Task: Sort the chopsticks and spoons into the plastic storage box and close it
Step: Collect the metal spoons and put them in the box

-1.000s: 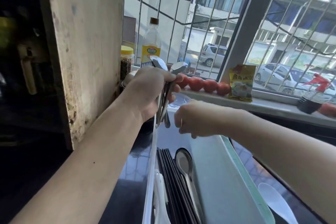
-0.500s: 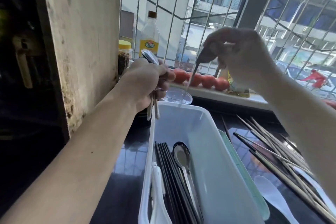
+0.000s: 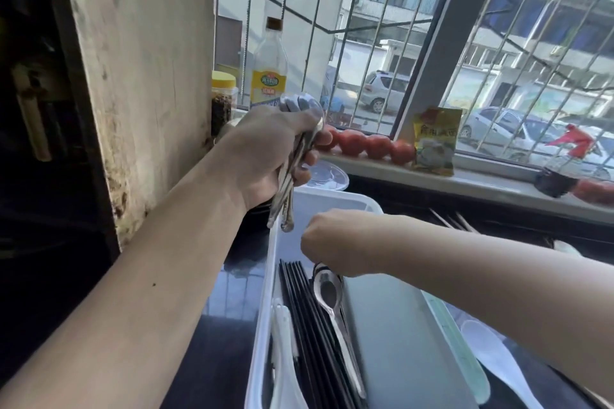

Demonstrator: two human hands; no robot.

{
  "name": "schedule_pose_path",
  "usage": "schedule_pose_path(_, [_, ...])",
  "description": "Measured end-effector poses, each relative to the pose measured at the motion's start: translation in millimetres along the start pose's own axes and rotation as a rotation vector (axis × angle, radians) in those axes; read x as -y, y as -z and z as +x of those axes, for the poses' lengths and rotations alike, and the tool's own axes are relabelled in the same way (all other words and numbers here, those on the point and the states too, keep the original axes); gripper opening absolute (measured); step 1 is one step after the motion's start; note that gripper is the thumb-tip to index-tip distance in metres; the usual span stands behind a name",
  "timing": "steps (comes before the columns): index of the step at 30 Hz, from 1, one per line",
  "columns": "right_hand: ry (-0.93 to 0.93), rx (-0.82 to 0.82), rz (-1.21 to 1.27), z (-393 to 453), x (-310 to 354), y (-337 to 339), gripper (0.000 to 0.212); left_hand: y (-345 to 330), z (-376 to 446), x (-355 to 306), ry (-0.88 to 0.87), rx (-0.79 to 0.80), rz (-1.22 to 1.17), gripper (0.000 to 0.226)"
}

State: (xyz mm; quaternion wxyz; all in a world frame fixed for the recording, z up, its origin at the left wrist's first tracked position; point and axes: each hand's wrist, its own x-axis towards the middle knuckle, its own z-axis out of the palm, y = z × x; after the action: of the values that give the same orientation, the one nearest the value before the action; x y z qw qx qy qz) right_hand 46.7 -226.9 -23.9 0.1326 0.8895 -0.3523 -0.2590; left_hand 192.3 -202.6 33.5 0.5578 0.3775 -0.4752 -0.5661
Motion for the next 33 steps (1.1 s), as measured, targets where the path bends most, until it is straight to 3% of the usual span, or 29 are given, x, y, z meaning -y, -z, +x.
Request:
schedule_pose_path(2, [-0.041,-0.102,0.031,-2.6,-6.4,0.8,0.013,-1.8,-0.9,-0.1,-0.001,-0.003,0.015,0.014])
schedule_pose_path(6, [-0.252,-0.336,0.269,-34.0,-35.1,23.8,0.018,-0.6,-0.2,1.0,-0.027,-0.006,0.016,0.017])
schedule_pose_path(7, [-0.323,-0.453,0.478,-43.1,-42.1,31.1,0.017,-0.2,-0.3,1.4,-0.034,0.003,0.02,0.019])
schedule_pose_path(9, [-0.371,-0.691,1.132,-57.4,-49.9,41.0,0.018,-1.9,-2.2,2.1,-0.041,0.034,0.039,0.024])
schedule_pose_path(12, [-0.168,-0.62,1.795,-67.5,-51.1,50.6,0.025,-4.8,-6.3,0.9,-0.052,0.097,0.038,0.027])
schedule_pose_path(14, [-0.028,-0.588,1.938,-70.2,-47.8,55.1,0.021,-5.0,-8.4,-1.6,-0.057,0.133,0.039,0.024])
schedule_pose_path(16, [0.01,-0.681,2.035,-71.7,-48.6,58.5,0.015,-4.1,-9.2,-3.7,-0.061,0.14,0.051,0.028])
schedule_pose_path(18, [0.025,-0.792,2.048,-75.5,-53.4,60.3,0.032,-2.0,-8.5,-4.3,-0.056,0.129,0.032,0.03])
schedule_pose_path(21, [0.036,-0.853,1.658,-79.7,-57.8,61.7,0.054,3.4,-4.9,-4.0,-0.039,0.174,-0.019,0.022])
schedule_pose_path(25, [-0.189,-0.997,1.012,-74.1,-60.2,59.5,0.042,10.0,-3.1,-4.3,-0.04,0.317,-0.084,0.025])
schedule_pose_path(28, [-0.059,-1.151,1.026,-69.5,-59.0,58.2,0.018,4.4,-10.4,-8.6,0.003,0.326,-0.082,0.025])
schedule_pose_path(31, [-0.06,-1.303,1.096,-70.4,-63.1,62.5,0.019,1.9,-9.1,-6.4,-0.028,0.086,0.025,0.028])
schedule_pose_path(33, [-0.115,-1.111,1.159,-76.7,-66.7,65.9,0.02,5.4,-2.9,-2.5,-0.113,-0.128,0.114,0.027])
